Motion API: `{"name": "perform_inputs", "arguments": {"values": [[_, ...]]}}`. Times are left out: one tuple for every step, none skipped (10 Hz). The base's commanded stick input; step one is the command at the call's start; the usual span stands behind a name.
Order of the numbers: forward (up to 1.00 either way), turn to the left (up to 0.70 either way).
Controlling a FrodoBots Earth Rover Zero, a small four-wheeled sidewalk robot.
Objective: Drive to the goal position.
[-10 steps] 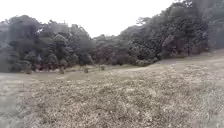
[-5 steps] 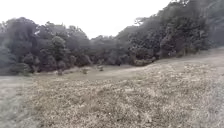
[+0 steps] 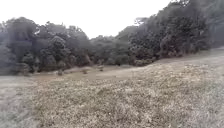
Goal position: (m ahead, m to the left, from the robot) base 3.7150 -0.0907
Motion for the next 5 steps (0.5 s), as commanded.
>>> {"name": "perform_inputs", "arguments": {"values": [[0.00,0.45],[0.00,0.45],[0.00,0.45],[0.00,0.42],[0.00,0.39]]}}
